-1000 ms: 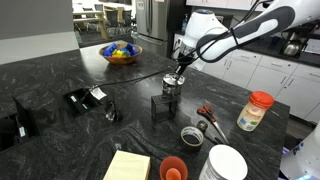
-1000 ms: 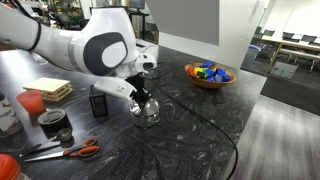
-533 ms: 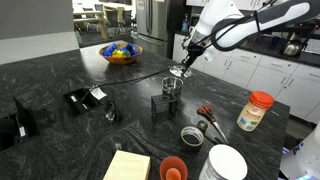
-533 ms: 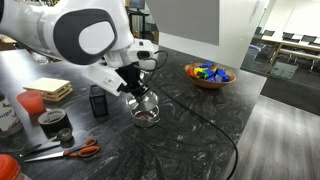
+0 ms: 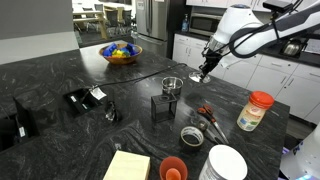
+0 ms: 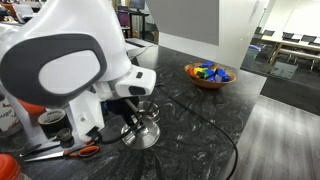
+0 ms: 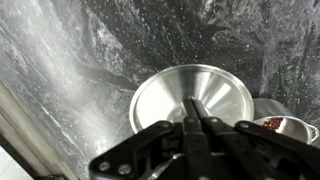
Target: Put the silver lid on the table
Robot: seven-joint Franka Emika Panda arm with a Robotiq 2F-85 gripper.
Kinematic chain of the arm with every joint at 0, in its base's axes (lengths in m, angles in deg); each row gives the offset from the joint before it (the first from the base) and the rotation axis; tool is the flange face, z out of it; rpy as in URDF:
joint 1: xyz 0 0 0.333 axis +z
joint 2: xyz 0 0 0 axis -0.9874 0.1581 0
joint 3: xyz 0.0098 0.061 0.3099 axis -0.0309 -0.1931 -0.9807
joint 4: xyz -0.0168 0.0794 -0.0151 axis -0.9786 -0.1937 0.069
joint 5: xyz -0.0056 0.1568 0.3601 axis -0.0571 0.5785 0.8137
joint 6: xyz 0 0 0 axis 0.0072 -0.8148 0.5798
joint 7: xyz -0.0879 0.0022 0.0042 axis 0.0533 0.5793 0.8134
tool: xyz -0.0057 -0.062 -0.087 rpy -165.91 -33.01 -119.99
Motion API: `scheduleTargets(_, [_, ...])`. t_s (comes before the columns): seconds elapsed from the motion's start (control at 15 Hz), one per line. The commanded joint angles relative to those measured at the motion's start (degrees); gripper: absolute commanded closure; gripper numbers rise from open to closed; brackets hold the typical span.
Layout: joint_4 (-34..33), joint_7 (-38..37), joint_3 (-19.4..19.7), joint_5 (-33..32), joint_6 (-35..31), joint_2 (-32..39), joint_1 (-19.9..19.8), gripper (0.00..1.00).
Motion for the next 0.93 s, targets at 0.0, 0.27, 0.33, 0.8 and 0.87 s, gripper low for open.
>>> scheduleTargets(0.0, [5.0, -4.9, -1.2, -1.2, 0.5, -4.7, -2.5, 0.99])
scheduleTargets(0.27, [9.7, -7.0, -1.6, -0.5, 3.7, -7.2, -4.0, 0.99])
scheduleTargets(0.33, [10.6, -7.4, -1.6, -0.3, 4.3, -7.5, -4.1, 0.99])
scheduleTargets(0.8, [12.4, -9.7, -2.6, -1.2, 5.3, -8.3, -4.7, 0.99])
scheduleTargets(0.87, [12.4, -9.9, -2.6, -1.1, 5.4, -8.3, -4.8, 0.99])
